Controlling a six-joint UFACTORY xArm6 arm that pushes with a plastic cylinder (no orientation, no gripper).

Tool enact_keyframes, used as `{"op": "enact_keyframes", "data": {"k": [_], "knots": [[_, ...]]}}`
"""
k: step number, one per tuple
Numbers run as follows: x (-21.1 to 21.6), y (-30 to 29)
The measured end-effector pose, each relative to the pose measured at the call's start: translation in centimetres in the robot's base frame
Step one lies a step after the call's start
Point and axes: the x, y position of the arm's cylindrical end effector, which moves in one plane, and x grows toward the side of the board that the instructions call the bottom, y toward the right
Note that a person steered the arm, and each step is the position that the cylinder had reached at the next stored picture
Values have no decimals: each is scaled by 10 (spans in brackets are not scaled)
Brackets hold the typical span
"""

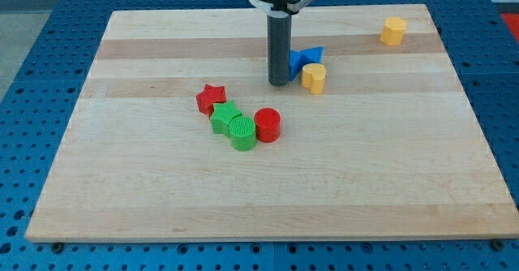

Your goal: Place the yellow hexagon above the blue triangle

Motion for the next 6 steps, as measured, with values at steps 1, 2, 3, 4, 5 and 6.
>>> {"op": "enact_keyframes", "data": {"k": [1,2,3,4,5,6], "knots": [[6,-3],[15,-13],[20,-35],[16,-61],[-25,-76],[-73,-62]]}}
